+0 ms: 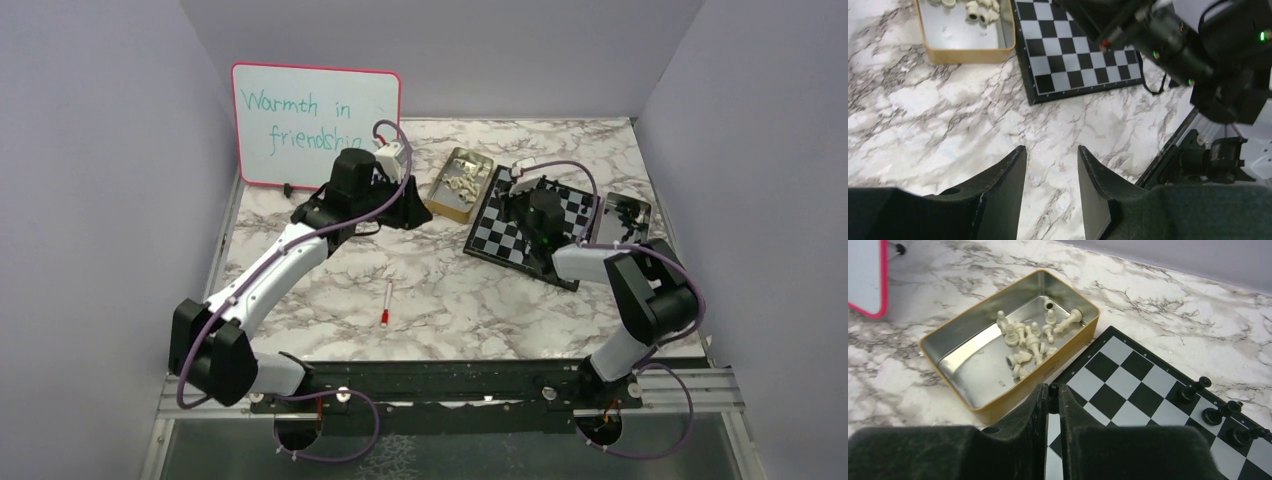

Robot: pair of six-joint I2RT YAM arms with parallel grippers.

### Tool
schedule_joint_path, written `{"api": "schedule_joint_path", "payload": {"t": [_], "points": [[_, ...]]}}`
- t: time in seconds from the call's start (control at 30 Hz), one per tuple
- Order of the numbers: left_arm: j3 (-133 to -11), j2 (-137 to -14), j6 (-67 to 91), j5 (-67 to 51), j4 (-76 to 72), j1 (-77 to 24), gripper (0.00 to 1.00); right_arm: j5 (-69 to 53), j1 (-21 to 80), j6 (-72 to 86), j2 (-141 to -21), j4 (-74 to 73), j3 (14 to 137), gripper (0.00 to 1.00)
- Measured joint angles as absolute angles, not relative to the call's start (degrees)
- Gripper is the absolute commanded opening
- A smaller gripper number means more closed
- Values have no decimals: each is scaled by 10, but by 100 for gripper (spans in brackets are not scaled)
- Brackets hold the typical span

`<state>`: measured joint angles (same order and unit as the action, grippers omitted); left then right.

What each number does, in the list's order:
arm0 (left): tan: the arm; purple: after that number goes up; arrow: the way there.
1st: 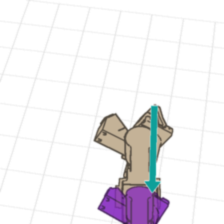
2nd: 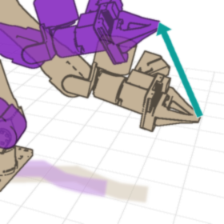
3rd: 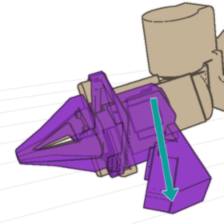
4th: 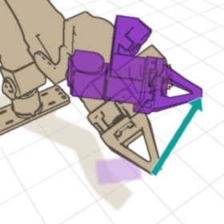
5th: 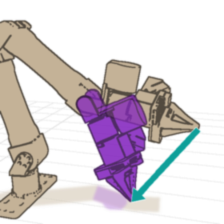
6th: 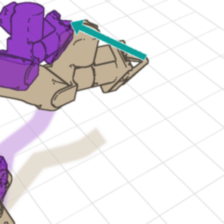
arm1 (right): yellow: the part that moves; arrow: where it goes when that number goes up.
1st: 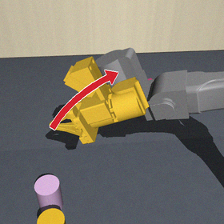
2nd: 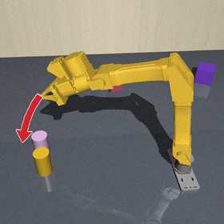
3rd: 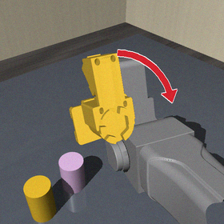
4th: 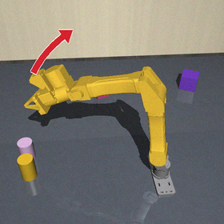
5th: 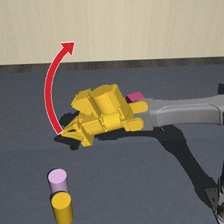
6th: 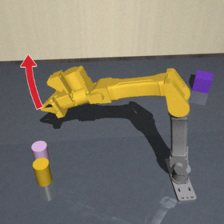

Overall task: Set up the chess pieces on the board
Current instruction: Place the chess piece on the chessboard.

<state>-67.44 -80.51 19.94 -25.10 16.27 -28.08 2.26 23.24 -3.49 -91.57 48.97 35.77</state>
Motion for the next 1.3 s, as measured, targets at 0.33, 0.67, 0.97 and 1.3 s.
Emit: {"api": "schedule_joint_path", "payload": {"t": [0.33, 0.67, 0.97, 1.3], "points": [[-548, -681, 155, -203, 181, -283, 49, 84, 227, -21, -1068, 423, 524, 16], [-511, -653, 128, -190, 177, -283, 50, 131, 213, -8, -1129, 374, 589, 17], [-510, -648, 121, -185, 177, -291, 50, 144, 205, 20, -1166, 353, 619, 17], [-510, -648, 119, -183, 177, -293, 50, 155, 201, 32, -1169, 343, 629, 20]]}}
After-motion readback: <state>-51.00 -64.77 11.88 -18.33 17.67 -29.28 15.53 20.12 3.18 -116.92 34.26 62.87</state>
